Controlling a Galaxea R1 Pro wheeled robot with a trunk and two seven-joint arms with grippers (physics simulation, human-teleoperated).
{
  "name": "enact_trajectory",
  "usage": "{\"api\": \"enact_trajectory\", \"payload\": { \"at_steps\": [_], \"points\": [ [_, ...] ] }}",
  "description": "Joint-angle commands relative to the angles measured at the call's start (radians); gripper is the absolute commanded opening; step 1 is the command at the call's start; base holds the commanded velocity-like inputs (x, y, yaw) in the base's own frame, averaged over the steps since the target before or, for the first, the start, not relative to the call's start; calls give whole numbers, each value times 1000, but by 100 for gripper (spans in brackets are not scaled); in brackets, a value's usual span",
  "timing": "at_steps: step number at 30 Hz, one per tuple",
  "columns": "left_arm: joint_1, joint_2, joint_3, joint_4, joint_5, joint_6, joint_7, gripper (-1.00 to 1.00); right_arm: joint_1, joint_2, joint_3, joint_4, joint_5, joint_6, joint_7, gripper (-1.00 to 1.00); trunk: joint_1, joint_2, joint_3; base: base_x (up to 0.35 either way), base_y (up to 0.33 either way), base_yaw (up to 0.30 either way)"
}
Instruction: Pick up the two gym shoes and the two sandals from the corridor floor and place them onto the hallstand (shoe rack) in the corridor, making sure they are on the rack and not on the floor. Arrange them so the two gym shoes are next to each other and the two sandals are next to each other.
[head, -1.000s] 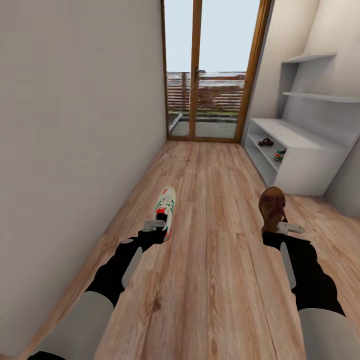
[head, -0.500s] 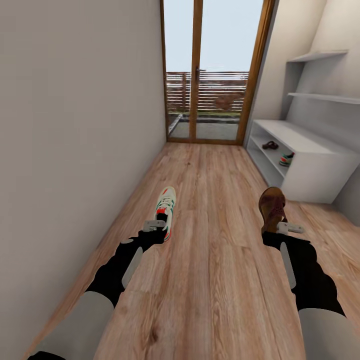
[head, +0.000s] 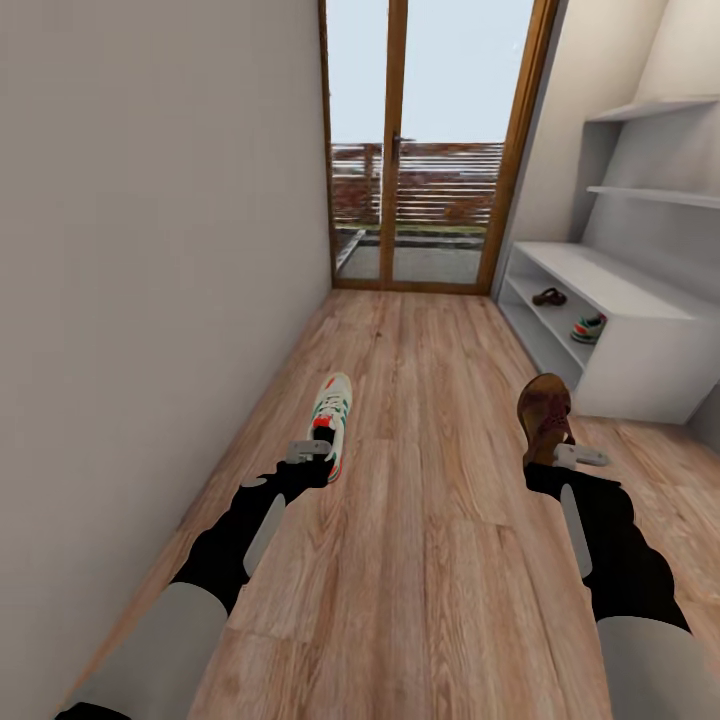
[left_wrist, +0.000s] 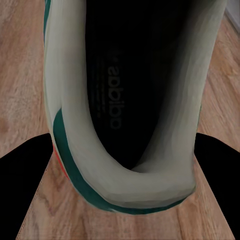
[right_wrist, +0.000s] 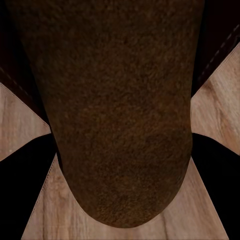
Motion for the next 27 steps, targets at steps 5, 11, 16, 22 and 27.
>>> {"api": "enact_trajectory", "payload": {
  "at_steps": [5, 11, 16, 22, 27],
  "points": [
    [0, 0, 0, -1, 7, 6, 0, -100, -1, 0, 1, -1, 3, 5, 0, -100, 0, 0, -1, 348, 0, 0],
    [0, 0, 0, -1, 7, 6, 0, -100, -1, 0, 0, -1, 3, 5, 0, -100, 0, 0, -1, 348, 0, 0],
    [0, 0, 0, -1, 7, 6, 0, -100, -1, 0, 0, -1, 3, 5, 0, -100, 0, 0, -1, 348, 0, 0],
    [0, 0, 0, -1, 7, 6, 0, -100, -1, 0, 0, -1, 4, 5, 0, -100, 0, 0, -1, 348, 0, 0],
    [0, 0, 0, -1, 7, 6, 0, -100, -1, 0, 0, -1, 5, 5, 0, -100, 0, 0, -1, 348, 0, 0]
  ]
}}
